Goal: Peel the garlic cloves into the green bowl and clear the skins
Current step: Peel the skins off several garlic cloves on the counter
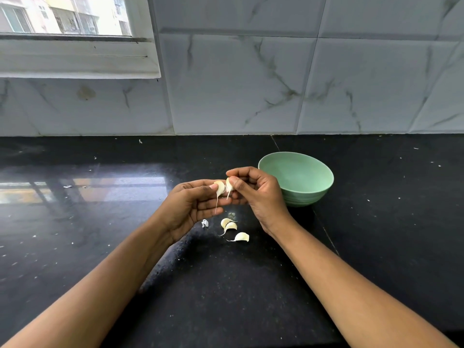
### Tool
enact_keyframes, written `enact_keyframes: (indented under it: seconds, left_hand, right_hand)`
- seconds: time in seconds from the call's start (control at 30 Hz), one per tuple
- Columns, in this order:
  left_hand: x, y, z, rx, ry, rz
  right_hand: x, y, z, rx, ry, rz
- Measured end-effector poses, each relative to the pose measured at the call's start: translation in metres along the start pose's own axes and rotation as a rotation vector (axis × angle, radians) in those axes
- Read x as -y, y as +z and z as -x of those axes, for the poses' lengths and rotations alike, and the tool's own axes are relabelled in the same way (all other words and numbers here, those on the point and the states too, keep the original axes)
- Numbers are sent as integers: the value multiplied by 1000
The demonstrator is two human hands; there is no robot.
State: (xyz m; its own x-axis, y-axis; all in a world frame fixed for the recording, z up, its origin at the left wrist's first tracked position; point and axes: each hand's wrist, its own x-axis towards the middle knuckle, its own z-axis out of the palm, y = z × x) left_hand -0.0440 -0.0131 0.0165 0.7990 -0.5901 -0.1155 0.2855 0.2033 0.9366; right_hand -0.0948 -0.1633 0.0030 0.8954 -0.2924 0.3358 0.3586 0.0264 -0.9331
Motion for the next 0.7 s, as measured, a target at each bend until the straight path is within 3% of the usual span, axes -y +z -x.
enact_keyframes:
  seconds: [0.27,0.43,0.53,0.7]
  left_hand:
    - [-2,1,-1,24,-45,93]
    - [0,-3,-4,-55,-54,77]
    - [0,-9,-7,-125,51,-149]
    - [2,-11,-6,-199,389,-783]
  right_hand:
    - [-2,2,-2,3,69,-22]
    - [-4,2,-4,-7,39,69]
    - [-5,1,-5,-19,0,157]
    - [-4,-1,-6,-47,-4,164]
